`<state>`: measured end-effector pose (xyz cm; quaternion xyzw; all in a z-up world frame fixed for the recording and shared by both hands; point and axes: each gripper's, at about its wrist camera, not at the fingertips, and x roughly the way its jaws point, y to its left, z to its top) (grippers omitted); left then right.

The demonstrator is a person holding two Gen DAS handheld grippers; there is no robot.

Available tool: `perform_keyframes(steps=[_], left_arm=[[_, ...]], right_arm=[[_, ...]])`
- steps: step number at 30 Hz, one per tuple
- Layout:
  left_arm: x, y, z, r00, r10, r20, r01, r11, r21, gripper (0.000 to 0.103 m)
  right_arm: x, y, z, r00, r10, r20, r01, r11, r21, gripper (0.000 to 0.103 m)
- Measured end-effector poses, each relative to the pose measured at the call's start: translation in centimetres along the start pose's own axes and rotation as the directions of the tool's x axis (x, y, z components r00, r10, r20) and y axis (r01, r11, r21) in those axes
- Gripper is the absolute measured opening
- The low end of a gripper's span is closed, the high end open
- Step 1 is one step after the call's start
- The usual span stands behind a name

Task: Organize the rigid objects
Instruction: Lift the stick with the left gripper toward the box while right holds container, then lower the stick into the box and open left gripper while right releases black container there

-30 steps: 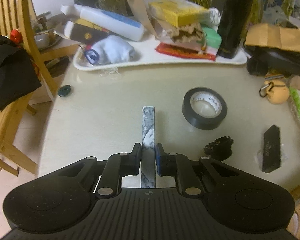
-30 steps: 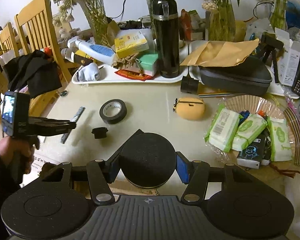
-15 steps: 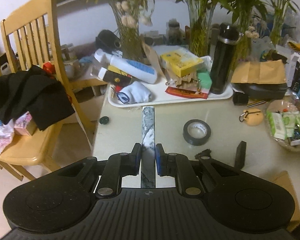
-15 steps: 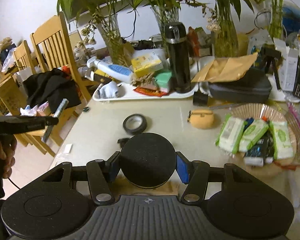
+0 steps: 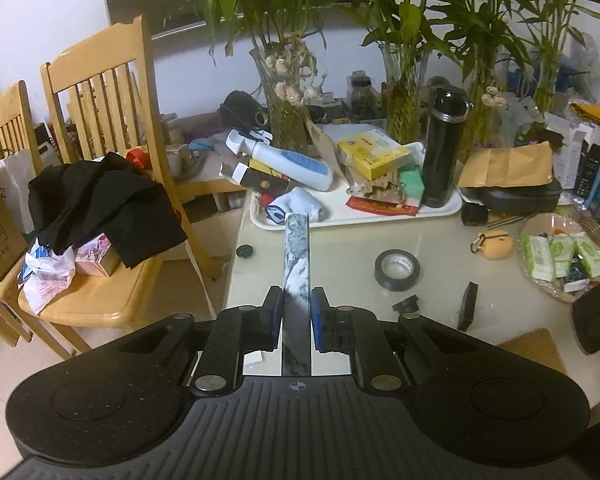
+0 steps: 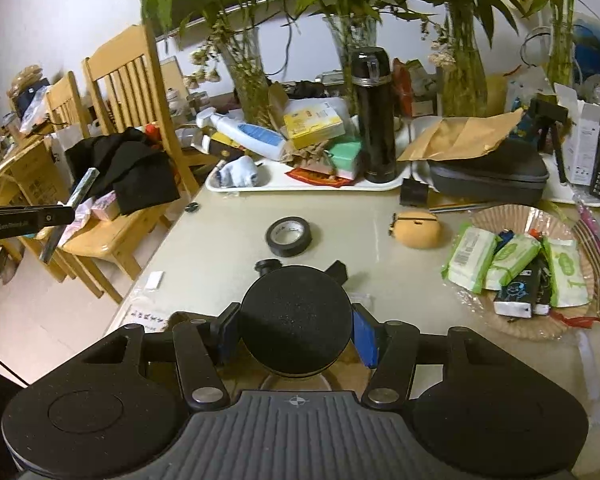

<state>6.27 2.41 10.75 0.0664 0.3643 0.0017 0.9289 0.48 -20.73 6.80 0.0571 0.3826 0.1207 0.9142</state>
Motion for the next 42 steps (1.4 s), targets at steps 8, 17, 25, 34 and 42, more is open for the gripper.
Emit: perform_keyframes(steps=[8,17,25,34,42], left_arm=[[-0.1,-0.4,-2.4,0.999,-0.033,-0.016,0.033,0.999,0.006,0.015],[0.4,-1.6,-4.2,0.992,-0.120,-0.044,0.121,0.992,0.022,0.015],[0.6,-4.0,-5.9,0.968,-0.223,-0.118,0.228,0.973,0.035,0.015],[2.5,-8.4,-7.3,0.926,-0.334,-0.178,0.362,0.919,0.156,0.016],[3.1,-8.4,-7.8,0.906,-0.393,-0.157,0.413,0.902,0.127,0.053]], right_arm=[[0.5,0.7,-1.0,1.000,0.019,-0.020,-0.020,0.999,-0.046,0.060],[1.9,1.0,-1.0,0.998,0.032,-0.061,-0.035,0.998,-0.047,0.060],[3.2,0.9,-1.9,0.992,0.006,-0.125,-0.015,0.997,-0.075,0.060],[3.7,-0.1,-2.4,0.988,-0.012,-0.152,0.003,0.998,-0.060,0.060],[4.3,-0.5,-2.5,0.984,-0.018,-0.175,0.007,0.998,-0.059,0.060]])
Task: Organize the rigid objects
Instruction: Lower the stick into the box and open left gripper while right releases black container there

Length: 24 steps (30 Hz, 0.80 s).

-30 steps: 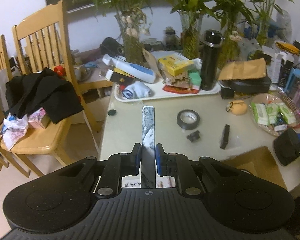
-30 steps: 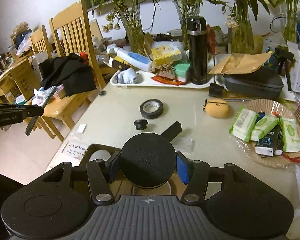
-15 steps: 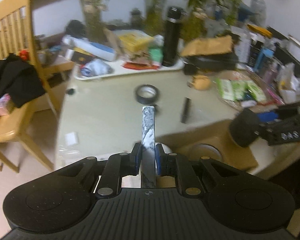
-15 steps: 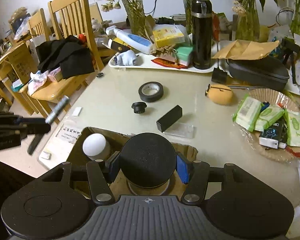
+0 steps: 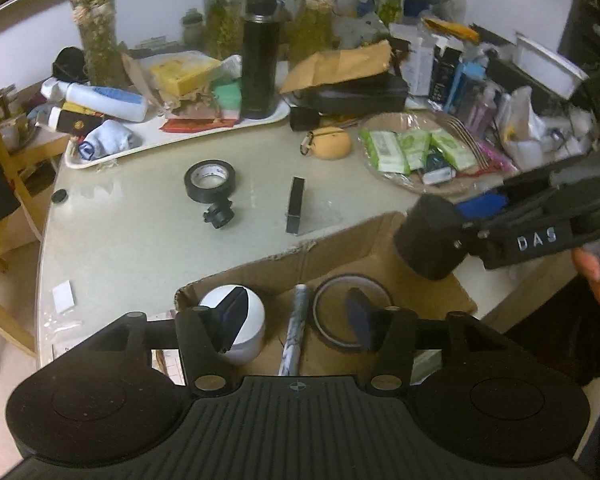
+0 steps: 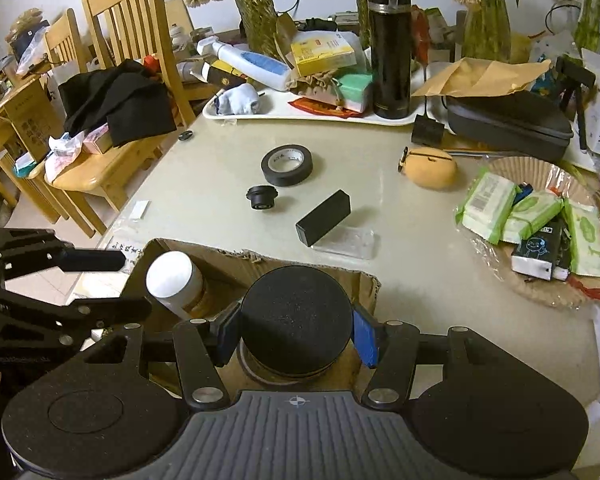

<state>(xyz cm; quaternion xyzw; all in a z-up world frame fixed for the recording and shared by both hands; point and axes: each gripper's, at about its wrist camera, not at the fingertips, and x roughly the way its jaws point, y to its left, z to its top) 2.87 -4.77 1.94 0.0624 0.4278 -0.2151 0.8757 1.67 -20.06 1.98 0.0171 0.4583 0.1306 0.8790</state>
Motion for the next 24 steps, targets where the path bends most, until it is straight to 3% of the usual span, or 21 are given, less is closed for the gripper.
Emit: perform_keyframes(steps=[8,24], left_arm=[[0.7,1.0,-0.4,0.998,0.044,-0.036,-0.046,0.998,-0.036,0.053],[2.0,2.4,-1.4,0.998,0.030,-0.047,-0.034,0.995,-0.097,0.053]], right_arm=[[0.9,0.2,0.0,0.999,0.019,-0.031,-0.019,1.000,0.000,0.060],[4.8,1.5,0.6,0.992,-0.003,-0.123,-0.003,0.999,-0.051,0.063]])
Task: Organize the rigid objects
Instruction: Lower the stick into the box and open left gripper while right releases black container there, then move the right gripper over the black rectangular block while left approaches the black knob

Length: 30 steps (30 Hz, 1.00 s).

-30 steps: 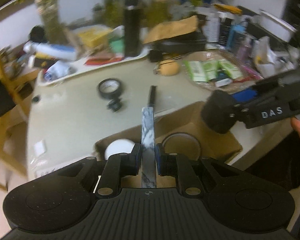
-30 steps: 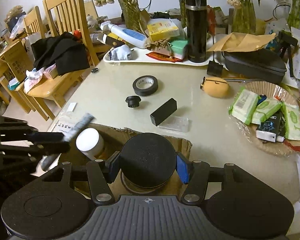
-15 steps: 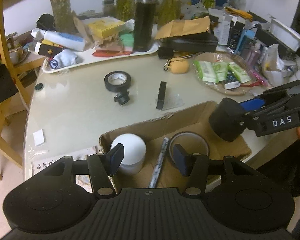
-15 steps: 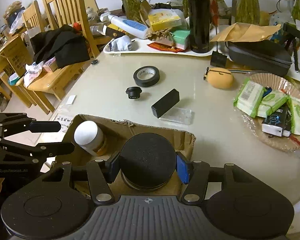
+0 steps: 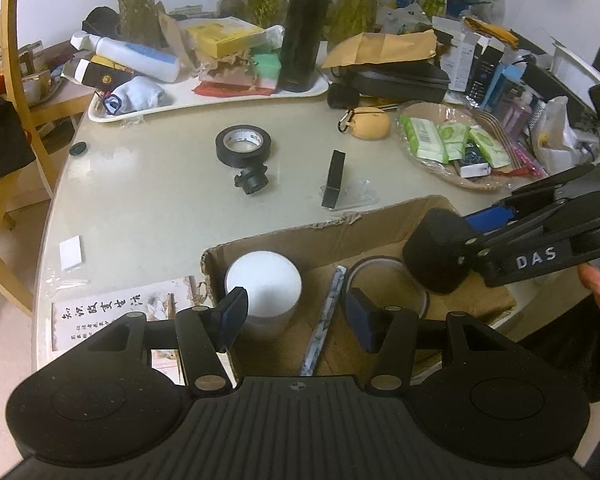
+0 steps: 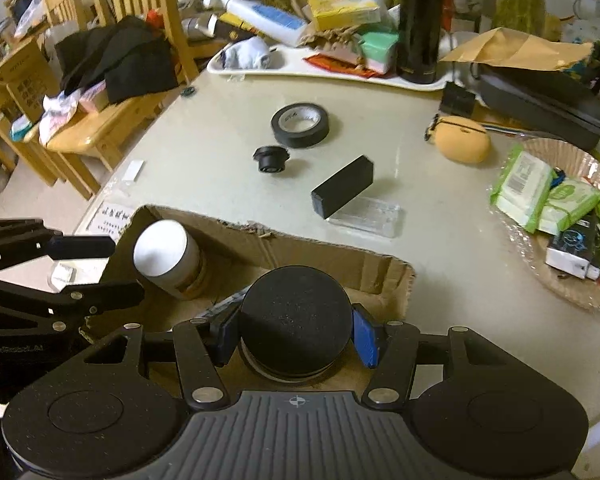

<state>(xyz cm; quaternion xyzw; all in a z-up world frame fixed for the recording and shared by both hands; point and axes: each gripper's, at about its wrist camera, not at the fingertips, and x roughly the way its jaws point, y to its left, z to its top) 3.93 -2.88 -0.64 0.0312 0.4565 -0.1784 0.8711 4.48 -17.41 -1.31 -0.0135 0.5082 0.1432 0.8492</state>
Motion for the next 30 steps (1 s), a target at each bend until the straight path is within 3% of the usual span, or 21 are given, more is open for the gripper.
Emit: perform_keyframes(steps=[1,3,9,15,22,26,30], left_arm=[[0.0,0.1,0.0,1.000,0.000,0.000,0.000,1.000,-0.003,0.053],[0.2,0.3,0.0,1.000,0.000,-0.001,0.000,1.000,-0.014,0.053],[0.3,0.7,-0.1,1.000,-0.007,-0.004,0.007,0.999,-0.038,0.053],[0.2,0.8,-0.1,1.000,-0.023,0.013,0.024,0.998,-0.059,0.053],[-0.2,1.0,0.0,0.992,-0.086,0.097,0.095,0.991,-0.093,0.053],[-0.7,1.7,0.0,0.978,-0.143,0.155,0.164,0.978,-0.132,0.053],[-1.6,2.4,0.2,0.977,-0.108,0.186,0.139,0.977,-0.162,0.053]], right_arm=[[0.1,0.2,0.1,1.000,-0.001,0.004,0.001,1.000,-0.006,0.065],[0.1,0.5,0.5,1.000,0.002,0.019,-0.001,1.000,-0.015,0.082],[0.1,0.2,1.3,0.999,-0.029,0.034,0.028,0.999,0.022,0.097],[0.1,-0.3,1.3,0.999,-0.033,0.043,0.031,0.999,0.043,0.099],[-0.1,-1.6,1.1,0.998,-0.041,0.057,0.034,0.993,0.111,0.100],[-0.4,-1.2,1.5,0.995,-0.061,0.080,0.053,0.993,0.105,0.101],[-0.9,-0.3,1.8,0.991,-0.072,0.115,0.063,0.995,0.078,0.103]])
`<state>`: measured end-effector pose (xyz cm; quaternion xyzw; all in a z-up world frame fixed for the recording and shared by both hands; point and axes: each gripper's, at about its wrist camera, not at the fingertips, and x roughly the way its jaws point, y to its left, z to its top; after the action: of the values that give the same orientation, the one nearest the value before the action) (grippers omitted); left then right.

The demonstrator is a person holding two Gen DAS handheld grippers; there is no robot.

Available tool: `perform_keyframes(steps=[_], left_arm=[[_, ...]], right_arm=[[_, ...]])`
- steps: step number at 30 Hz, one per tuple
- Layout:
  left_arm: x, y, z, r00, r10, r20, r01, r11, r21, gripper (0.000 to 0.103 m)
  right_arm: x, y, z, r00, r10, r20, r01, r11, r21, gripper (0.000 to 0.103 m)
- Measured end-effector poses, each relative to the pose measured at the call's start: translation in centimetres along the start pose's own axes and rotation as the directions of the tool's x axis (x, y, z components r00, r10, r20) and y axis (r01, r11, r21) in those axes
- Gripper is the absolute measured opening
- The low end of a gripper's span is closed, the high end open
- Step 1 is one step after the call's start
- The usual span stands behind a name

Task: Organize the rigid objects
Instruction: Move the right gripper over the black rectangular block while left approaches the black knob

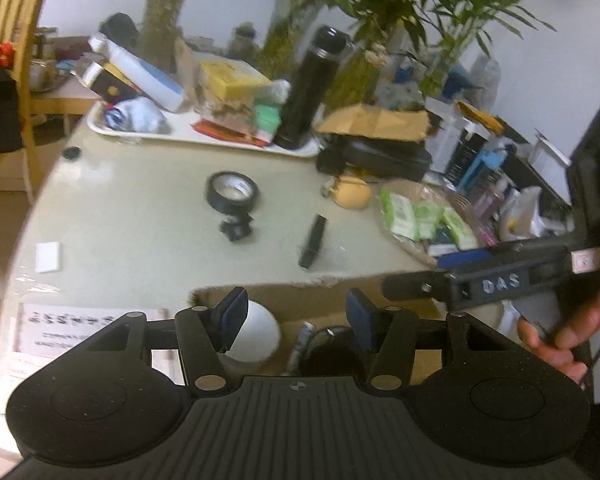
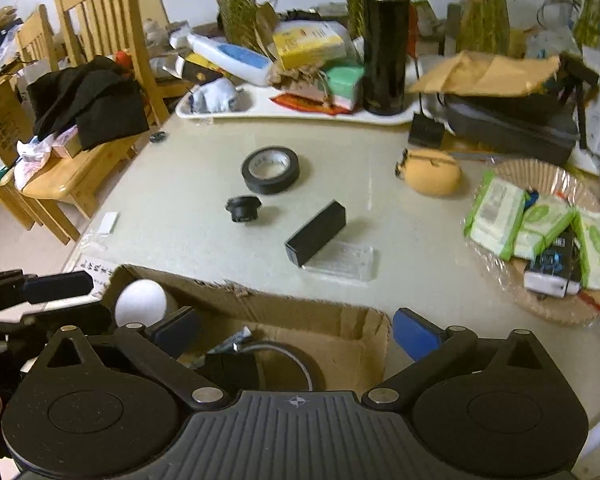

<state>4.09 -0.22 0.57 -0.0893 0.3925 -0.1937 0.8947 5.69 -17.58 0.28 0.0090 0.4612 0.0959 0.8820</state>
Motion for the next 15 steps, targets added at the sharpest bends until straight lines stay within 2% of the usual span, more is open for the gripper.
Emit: perform_keyframes(steps=[4,9,15], left_arm=[[-0.6,0.1,0.8,0.999,0.044,0.009,-0.044,0.999,0.013,0.053],[0.9,0.2,2.1,0.999,0.048,0.000,-0.048,0.999,0.014,0.053],[3.9,-0.8,3.7,0.999,0.031,0.008,-0.031,0.997,0.068,0.053]], right_arm=[[-0.6,0.2,0.1,1.000,0.023,0.019,-0.022,0.999,-0.027,0.103],[-0.1,-0.8,-0.2,1.000,-0.005,0.019,0.006,0.999,-0.051,0.103],[0.4,-2.7,0.1,0.999,-0.028,0.016,0.028,1.000,0.007,0.103]])
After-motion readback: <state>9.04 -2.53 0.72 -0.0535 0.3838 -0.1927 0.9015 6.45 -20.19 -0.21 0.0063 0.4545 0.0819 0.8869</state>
